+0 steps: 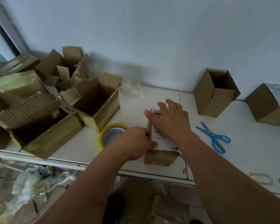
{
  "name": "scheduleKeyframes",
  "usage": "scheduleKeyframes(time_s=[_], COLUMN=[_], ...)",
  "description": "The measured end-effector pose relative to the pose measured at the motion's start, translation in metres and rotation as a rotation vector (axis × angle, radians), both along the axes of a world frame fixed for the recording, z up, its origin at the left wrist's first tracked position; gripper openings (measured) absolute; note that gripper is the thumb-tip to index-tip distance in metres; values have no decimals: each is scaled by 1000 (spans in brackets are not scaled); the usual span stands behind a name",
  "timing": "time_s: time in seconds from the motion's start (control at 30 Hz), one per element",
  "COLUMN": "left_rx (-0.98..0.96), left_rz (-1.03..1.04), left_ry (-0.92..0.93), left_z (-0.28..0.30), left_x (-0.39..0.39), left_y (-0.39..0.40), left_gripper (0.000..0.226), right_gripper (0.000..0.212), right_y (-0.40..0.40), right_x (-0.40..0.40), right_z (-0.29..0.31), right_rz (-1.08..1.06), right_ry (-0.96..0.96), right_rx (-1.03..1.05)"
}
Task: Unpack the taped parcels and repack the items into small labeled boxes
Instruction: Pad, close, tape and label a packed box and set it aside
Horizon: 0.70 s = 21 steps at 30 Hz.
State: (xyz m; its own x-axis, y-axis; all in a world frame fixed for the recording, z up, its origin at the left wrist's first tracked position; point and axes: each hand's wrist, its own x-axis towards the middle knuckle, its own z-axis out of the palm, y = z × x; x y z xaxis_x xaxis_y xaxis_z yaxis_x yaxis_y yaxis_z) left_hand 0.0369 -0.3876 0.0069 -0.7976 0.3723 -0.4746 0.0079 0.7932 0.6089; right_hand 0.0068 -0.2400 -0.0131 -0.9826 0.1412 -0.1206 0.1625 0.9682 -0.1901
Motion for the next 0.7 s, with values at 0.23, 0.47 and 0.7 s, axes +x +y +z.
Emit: scheduleKeyframes(time_s=[0.23,0.47,0.7], left_rx=[-14,63,145], left_rz=[-37,21,62], left_ry=[-40,-76,-125], left_z=[-8,-4,-3], left_x=[-5,-2,0], left_y=[1,0,1], left_gripper=[37,34,35], right_gripper=[83,82,96], right_y=[3,13,27], right_x=[-1,-1,52], right_z=[-11,-9,-40], right_rz=[-56,-52,-263], right_ry=[15,47,108], right_rx=[-6,-226,-532])
